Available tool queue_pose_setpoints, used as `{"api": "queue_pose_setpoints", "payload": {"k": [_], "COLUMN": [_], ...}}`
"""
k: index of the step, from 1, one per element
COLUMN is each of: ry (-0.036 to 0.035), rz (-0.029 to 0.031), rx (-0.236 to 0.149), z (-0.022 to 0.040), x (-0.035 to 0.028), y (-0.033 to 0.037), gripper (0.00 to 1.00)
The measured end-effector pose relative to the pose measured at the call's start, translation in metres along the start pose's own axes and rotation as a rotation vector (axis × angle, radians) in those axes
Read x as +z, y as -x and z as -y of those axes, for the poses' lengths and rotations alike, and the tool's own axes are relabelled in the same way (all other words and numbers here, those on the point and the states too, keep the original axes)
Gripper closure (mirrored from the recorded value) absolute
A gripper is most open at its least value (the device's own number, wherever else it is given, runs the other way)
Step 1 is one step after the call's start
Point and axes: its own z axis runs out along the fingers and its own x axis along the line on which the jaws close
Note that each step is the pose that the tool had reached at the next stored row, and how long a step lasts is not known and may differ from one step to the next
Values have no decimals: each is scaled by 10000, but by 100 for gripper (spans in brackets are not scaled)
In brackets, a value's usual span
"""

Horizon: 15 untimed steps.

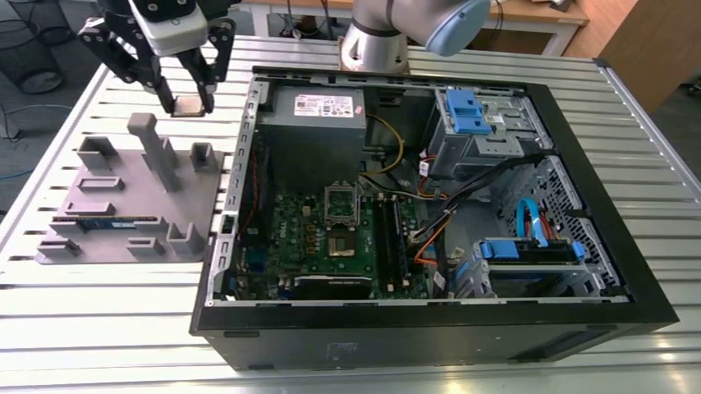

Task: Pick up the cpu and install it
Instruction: 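Pick up the cpu and move it towards the insertion slot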

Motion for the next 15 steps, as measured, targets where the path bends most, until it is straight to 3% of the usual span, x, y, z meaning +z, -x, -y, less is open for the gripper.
{"api": "queue_pose_setpoints", "payload": {"k": [15], "ry": [0], "rz": [0], "rx": [0], "z": [15], "x": [15], "y": [316], "gripper": [53]}}
